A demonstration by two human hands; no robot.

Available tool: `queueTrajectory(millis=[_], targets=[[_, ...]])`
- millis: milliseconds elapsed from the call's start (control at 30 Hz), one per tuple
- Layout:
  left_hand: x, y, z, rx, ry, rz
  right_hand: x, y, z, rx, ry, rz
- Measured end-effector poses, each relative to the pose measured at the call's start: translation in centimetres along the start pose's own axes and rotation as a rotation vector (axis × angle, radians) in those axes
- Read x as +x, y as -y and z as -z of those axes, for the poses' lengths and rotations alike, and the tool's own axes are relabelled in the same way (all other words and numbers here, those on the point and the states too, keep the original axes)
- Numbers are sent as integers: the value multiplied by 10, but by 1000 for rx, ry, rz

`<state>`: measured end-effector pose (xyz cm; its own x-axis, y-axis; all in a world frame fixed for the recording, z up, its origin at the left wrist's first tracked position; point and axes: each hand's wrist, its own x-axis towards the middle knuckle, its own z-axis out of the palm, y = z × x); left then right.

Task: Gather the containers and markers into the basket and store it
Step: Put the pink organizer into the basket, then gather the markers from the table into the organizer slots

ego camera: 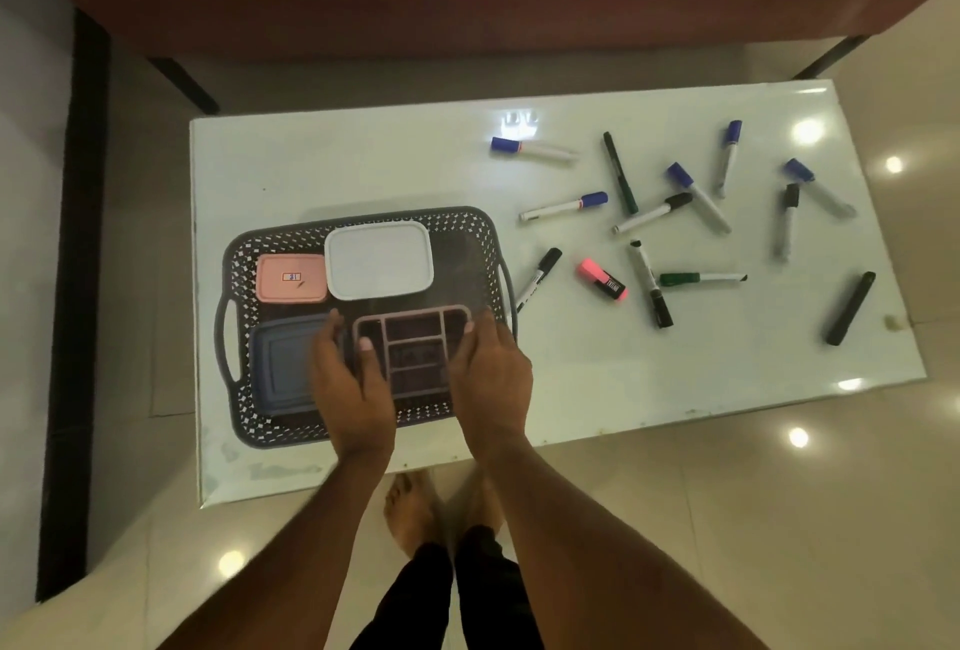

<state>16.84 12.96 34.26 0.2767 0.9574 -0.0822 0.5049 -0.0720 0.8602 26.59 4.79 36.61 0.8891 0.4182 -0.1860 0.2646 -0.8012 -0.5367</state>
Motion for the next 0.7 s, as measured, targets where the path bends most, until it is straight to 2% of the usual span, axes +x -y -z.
queueTrajectory(millis=[67,167,300,433,567,633,700], targets=[[3,-15,-2,-13,-41,-66,4,-5,9,22,-68,70],[10,-51,-19,-11,-56,-291,19,-19,26,36,-195,140],[10,-103,-72,52,47,-473,52,-59,57,-14,-313,130],[1,-131,-142,261,214,-608,96,-114,94,-132,-280,40],[-6,-129,-199,490,260,-556,138,-160,122,-273,-155,-110],[-5,-123,-217,705,296,-567,152,-174,126,-289,-121,-118],[-1,-115,-230,936,409,-551,165,-183,123,-284,-76,-94]])
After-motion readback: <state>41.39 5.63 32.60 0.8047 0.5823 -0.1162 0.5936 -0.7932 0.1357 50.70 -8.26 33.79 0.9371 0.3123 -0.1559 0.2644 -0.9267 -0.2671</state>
